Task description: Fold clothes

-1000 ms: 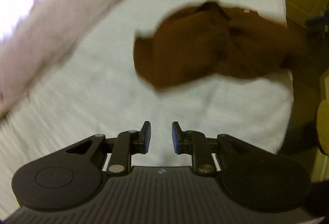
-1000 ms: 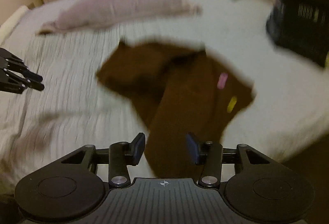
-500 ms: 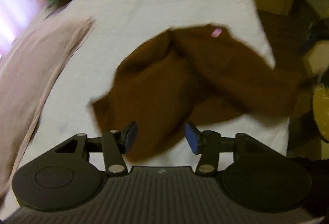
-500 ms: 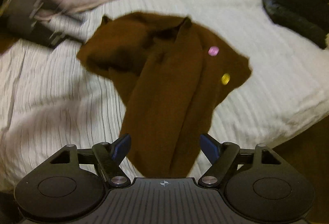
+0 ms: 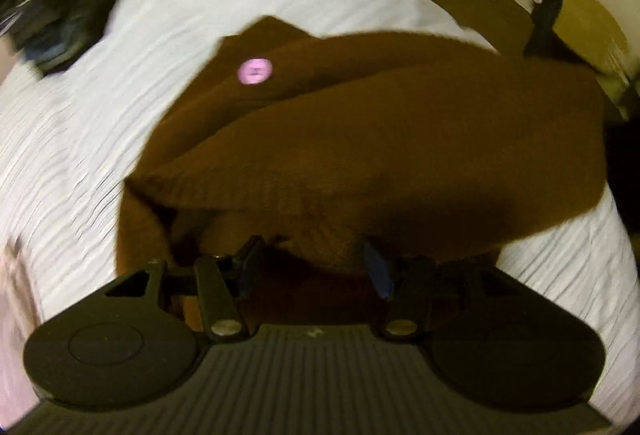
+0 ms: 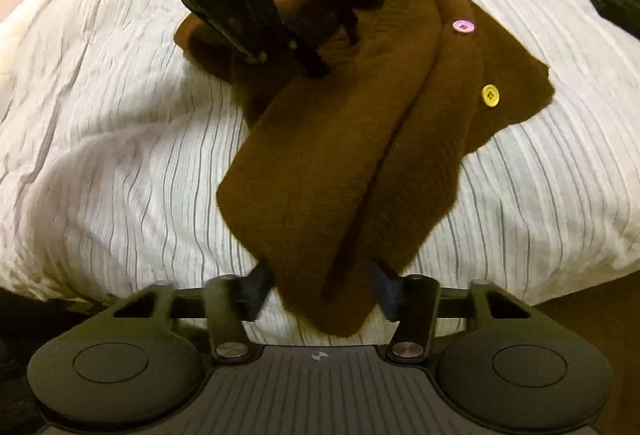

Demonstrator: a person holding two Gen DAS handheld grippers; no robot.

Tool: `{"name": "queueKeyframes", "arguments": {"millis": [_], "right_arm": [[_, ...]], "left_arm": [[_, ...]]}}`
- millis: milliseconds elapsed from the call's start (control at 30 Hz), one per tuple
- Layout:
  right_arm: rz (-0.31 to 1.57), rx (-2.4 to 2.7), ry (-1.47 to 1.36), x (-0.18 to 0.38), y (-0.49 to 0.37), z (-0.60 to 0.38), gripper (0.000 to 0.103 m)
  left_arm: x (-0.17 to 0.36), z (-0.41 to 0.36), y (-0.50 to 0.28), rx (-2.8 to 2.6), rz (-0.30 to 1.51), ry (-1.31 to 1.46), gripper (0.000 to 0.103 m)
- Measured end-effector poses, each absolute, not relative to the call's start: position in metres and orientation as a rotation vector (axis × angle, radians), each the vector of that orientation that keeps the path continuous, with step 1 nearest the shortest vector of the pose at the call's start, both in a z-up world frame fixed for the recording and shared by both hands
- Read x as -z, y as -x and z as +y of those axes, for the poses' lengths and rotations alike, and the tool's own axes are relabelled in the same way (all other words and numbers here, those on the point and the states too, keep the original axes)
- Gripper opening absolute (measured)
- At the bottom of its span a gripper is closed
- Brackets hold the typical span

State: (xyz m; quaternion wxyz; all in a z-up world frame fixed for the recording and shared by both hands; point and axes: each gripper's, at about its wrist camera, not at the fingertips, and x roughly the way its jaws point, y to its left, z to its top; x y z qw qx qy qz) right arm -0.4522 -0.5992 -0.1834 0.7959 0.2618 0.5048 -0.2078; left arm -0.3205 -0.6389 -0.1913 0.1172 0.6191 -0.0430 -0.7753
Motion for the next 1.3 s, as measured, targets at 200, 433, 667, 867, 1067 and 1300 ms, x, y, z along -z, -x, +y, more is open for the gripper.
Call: {"name": "queueKeyframes", "arguments": {"millis": [200, 433, 667, 867, 1067, 1300], "right_arm": [[1.043, 0.433, -0.621, 0.167, 0.463, -0.606, 0.005], [0.990, 0.529, -0.557, 0.119, 0.487, -0.600, 0.005], [1.028, 0.497, -0.424, 0.106, 0.452, -0.551, 0.005], [1.113, 0.435, -0.341, 0.119, 0.434, -0.500, 0.005], [1.154, 0.438, -0.335, 0.127, 0.432, -0.490, 0.005], [1.189, 0.418, -0.268, 0.128, 0.435, -0.485, 0.005]], "left_arm": [[0.160, -0.639, 0.311, 2.253, -0.025, -1.813, 0.003], [0.090, -0.625, 0.268, 2.287, 0.106, -1.549, 0.002], [0.091, -0.537, 0.234, 2.254, 0.020, -1.599, 0.002], [0.129, -0.466, 0.209, 2.216, 0.008, -1.695, 0.003], [0.148, -0.431, 0.209, 2.170, -0.219, -1.692, 0.033], [0.173, -0.423, 0.230, 2.263, -0.526, -1.697, 0.044]]}}
